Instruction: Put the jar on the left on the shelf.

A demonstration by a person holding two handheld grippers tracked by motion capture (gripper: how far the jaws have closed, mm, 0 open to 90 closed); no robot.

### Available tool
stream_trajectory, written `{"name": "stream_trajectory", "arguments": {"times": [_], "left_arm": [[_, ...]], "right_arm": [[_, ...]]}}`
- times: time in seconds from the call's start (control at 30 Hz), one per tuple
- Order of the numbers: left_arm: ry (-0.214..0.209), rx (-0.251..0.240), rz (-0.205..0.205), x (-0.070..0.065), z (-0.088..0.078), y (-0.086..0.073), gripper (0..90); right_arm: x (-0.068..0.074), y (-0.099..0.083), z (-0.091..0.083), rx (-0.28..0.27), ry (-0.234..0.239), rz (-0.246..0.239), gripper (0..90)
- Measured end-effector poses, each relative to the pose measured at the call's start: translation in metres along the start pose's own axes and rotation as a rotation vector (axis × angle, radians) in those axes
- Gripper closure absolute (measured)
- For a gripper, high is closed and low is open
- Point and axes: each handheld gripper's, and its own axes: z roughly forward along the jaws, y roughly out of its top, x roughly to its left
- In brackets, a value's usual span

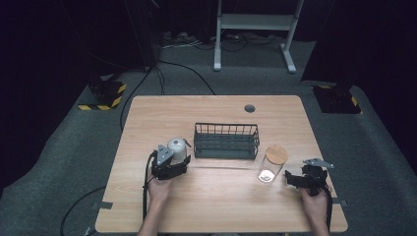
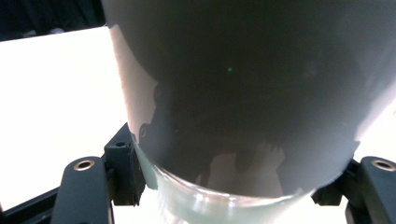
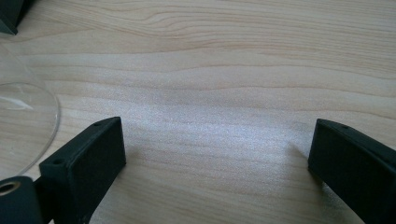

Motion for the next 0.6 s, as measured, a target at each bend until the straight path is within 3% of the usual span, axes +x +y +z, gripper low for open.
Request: {"name": "stream_trajectory", "arguments": {"times": [0.6], "left_arm": [[-0.047,-0.016,0.002,-0.003,-0.014,0.023,29.8]], "right_arm": [[0.000,0.000,0.000,0.000,0.000,0.000,3.5]]}}
